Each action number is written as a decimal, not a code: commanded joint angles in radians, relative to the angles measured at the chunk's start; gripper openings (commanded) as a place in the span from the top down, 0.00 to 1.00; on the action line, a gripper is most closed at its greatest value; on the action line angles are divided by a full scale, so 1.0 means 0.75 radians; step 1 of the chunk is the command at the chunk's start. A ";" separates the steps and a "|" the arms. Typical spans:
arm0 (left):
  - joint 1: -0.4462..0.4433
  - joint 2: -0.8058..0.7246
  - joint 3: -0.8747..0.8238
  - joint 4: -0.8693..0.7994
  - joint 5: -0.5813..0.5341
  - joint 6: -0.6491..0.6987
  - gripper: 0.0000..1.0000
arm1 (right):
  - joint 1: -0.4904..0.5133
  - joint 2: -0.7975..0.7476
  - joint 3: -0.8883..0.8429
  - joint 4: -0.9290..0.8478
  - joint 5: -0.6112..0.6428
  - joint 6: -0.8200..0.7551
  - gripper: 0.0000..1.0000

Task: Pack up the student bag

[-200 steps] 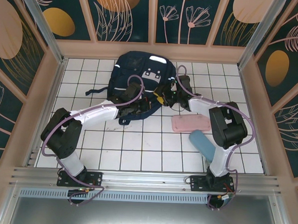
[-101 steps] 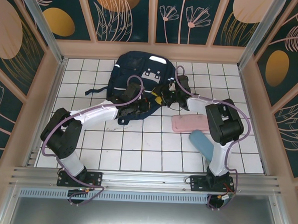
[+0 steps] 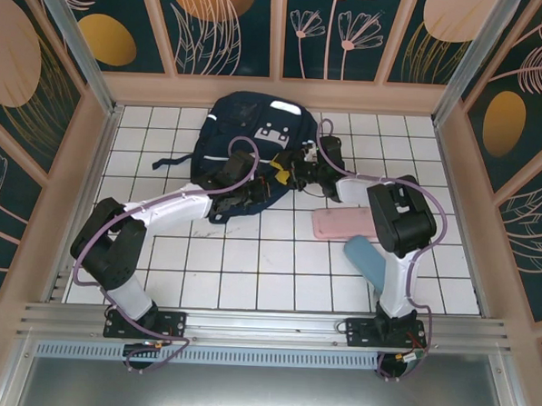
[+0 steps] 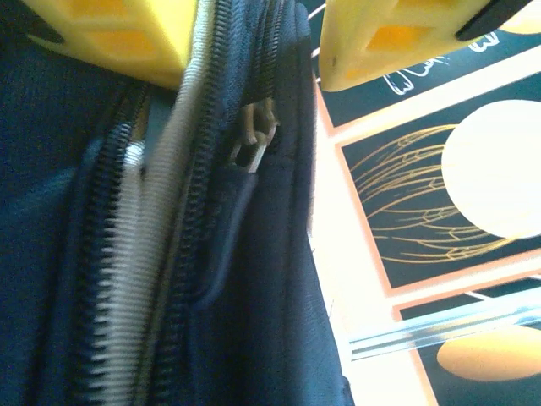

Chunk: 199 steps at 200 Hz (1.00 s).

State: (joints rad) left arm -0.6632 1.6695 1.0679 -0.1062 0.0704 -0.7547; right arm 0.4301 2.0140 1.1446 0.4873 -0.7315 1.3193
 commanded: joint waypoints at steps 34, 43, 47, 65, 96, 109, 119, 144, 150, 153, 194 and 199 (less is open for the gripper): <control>0.005 -0.091 -0.071 -0.093 -0.255 0.043 1.00 | -0.006 -0.083 -0.046 0.079 0.113 -0.040 0.95; 0.021 -0.112 -0.090 -0.113 -0.289 0.039 1.00 | -0.016 -0.109 -0.060 0.063 0.138 -0.057 0.98; 0.030 -0.123 -0.097 -0.116 -0.296 0.038 1.00 | -0.020 -0.119 -0.066 0.057 0.149 -0.064 0.99; 0.084 -0.170 -0.120 -0.129 -0.308 0.042 1.00 | -0.042 -0.163 -0.088 0.013 0.194 -0.096 1.00; 0.175 -0.227 -0.200 -0.127 -0.305 0.073 1.00 | -0.085 -0.244 -0.138 -0.025 0.238 -0.139 1.00; 0.197 -0.234 -0.207 -0.125 -0.297 0.096 1.00 | -0.101 -0.266 -0.141 -0.051 0.233 -0.161 1.00; 0.209 -0.232 -0.204 -0.126 -0.287 0.114 1.00 | -0.110 -0.280 -0.142 -0.065 0.229 -0.178 1.00; 0.249 -0.237 -0.203 -0.141 -0.313 0.144 1.00 | -0.146 -0.320 -0.150 -0.122 0.228 -0.218 1.00; 0.260 -0.240 -0.205 -0.141 -0.322 0.151 1.00 | -0.155 -0.331 -0.153 -0.129 0.229 -0.224 1.00; 0.268 -0.240 -0.205 -0.141 -0.323 0.156 1.00 | -0.163 -0.336 -0.156 -0.133 0.227 -0.228 1.00; 0.349 -0.229 -0.192 -0.128 -0.344 0.191 1.00 | -0.241 -0.385 -0.121 -0.227 0.188 -0.326 1.00; 0.361 -0.227 -0.191 -0.121 -0.345 0.194 1.00 | -0.250 -0.385 -0.111 -0.239 0.181 -0.339 1.00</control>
State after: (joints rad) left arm -0.4419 1.5173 0.9241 -0.1860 -0.0898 -0.6441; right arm 0.3058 1.7966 1.0340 0.3340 -0.6231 1.1561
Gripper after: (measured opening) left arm 0.053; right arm 0.055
